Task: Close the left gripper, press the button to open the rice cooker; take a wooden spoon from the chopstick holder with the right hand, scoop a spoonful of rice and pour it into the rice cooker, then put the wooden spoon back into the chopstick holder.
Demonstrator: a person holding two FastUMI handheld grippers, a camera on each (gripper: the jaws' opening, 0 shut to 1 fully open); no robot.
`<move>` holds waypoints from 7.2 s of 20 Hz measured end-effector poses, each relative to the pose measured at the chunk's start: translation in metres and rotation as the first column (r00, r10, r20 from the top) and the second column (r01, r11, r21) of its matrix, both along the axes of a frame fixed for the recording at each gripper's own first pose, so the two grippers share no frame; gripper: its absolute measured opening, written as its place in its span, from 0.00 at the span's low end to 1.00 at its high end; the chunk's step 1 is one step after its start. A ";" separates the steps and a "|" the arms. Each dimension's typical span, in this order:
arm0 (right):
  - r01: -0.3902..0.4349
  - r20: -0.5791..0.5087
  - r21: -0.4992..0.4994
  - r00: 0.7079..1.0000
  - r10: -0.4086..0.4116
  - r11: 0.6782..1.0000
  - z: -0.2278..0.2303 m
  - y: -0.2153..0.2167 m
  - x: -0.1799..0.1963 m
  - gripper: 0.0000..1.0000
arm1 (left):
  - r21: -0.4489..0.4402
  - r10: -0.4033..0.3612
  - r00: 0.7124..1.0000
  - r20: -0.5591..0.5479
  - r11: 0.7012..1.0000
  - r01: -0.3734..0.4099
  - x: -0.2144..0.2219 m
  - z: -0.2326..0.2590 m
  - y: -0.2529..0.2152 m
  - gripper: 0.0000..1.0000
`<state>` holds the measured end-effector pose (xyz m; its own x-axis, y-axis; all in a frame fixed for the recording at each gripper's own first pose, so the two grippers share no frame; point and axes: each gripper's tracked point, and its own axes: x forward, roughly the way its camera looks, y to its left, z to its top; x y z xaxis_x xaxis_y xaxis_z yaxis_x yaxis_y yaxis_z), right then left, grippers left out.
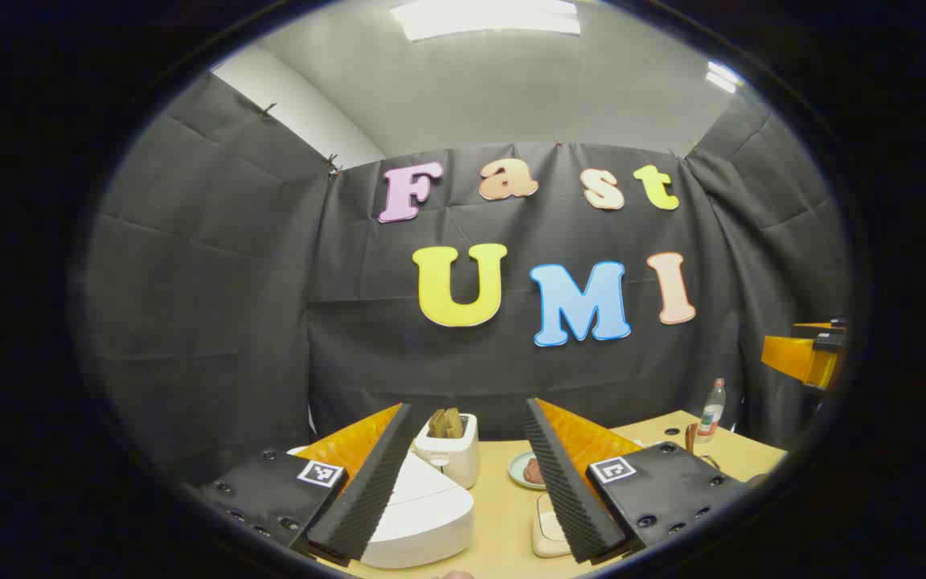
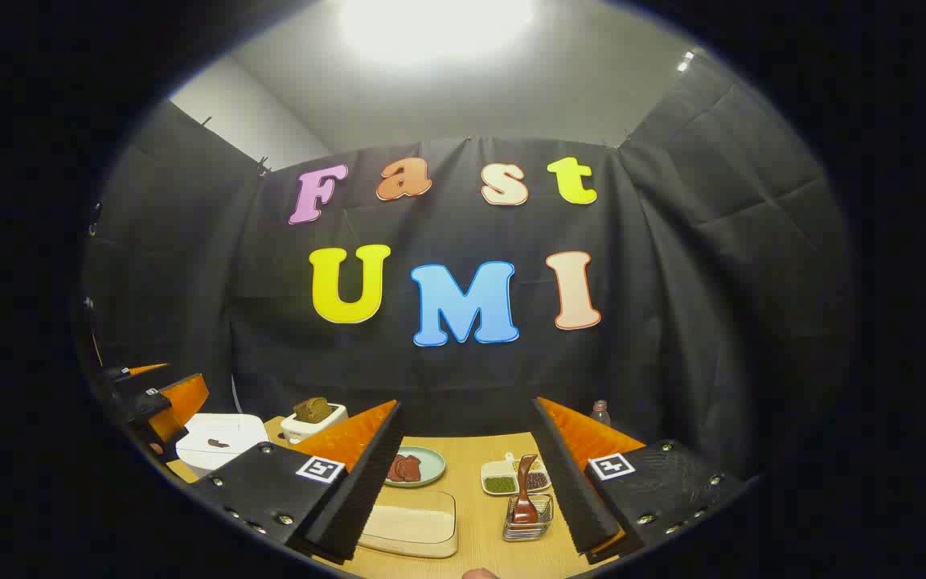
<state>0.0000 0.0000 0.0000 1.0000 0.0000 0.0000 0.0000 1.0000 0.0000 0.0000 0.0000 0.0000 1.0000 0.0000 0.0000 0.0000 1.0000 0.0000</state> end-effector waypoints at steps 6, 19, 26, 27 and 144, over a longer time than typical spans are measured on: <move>-0.011 -0.006 -0.012 1.000 0.011 1.000 -0.003 0.002 0.006 0.95 | 0.007 0.018 1.000 -0.007 1.000 -0.018 0.003 -0.005 0.005 0.95; -0.018 -0.010 -0.017 1.000 0.017 1.000 -0.005 0.004 0.013 0.95 | 0.014 0.042 0.999 -0.013 0.999 -0.042 0.011 -0.014 0.013 0.98; -0.017 -0.013 -0.018 1.000 0.016 1.000 -0.008 0.009 0.011 0.95 | 0.003 0.049 0.997 -0.056 0.999 -0.049 0.017 -0.035 0.027 0.64; -0.016 -0.017 -0.019 1.000 0.016 1.000 -0.008 0.011 0.010 0.95 | 0.013 0.080 0.996 -0.048 0.997 -0.080 0.018 -0.034 0.036 0.53; -0.115 -0.437 -0.001 0.893 0.103 0.993 -0.133 -0.013 0.137 0.12 | 0.042 0.206 0.979 -0.004 0.978 -0.205 -0.031 -0.008 0.113 0.94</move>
<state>0.1365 -0.0127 -0.1326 0.8933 0.1034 -0.4375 -0.1155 0.9933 -0.0009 -0.0306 0.1132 -0.0079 0.9786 0.2056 -0.0037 -0.2053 0.9778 0.0418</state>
